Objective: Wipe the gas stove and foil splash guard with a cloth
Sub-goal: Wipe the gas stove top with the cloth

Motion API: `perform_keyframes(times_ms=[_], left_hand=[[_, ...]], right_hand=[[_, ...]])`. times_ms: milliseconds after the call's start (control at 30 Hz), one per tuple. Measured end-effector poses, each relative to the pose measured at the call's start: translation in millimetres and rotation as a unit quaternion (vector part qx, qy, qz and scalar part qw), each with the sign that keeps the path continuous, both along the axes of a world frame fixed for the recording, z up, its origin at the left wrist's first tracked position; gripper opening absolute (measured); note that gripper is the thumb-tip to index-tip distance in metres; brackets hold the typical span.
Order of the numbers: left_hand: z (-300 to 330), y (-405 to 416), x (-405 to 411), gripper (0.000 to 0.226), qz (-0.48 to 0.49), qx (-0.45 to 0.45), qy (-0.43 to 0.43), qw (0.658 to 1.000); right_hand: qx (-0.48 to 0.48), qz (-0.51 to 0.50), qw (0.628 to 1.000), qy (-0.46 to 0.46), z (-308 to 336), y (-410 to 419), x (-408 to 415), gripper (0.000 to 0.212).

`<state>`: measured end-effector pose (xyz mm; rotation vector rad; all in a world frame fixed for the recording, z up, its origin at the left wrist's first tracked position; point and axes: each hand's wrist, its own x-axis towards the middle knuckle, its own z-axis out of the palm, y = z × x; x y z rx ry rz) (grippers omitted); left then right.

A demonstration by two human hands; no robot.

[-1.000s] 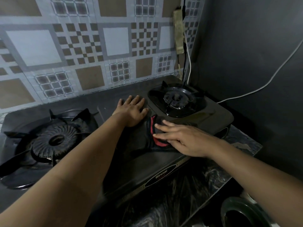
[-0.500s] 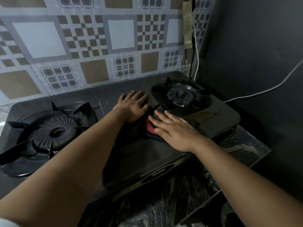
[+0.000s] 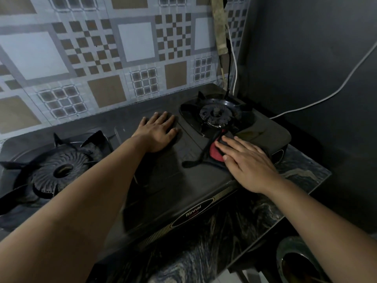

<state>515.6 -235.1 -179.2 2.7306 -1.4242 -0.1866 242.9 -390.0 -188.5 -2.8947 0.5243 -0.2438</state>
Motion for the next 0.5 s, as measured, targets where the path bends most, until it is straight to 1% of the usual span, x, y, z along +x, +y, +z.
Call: perform_keyframes(times_ms=[100,233,400,500], left_hand=[[-1,0,1,0.067,-0.006,0.000,-0.002,1.000],[-6,-2,7,0.069,-0.009,-0.001,-0.015,1.000],[-9,-3,9,0.070,-0.007,0.006,-0.018,1.000],[-9,-3,9,0.070,-0.006,0.004,-0.016,1.000]], right_hand=[[-0.003,-0.045,0.999,-0.003,-1,-33,-7,0.060],[-0.009,-0.055,0.998,0.011,-1,-57,-9,0.055],[-0.025,-0.077,0.996,-0.021,-5,-64,-8,0.053],[-0.034,-0.088,0.994,-0.047,-9,-66,-6,0.055]])
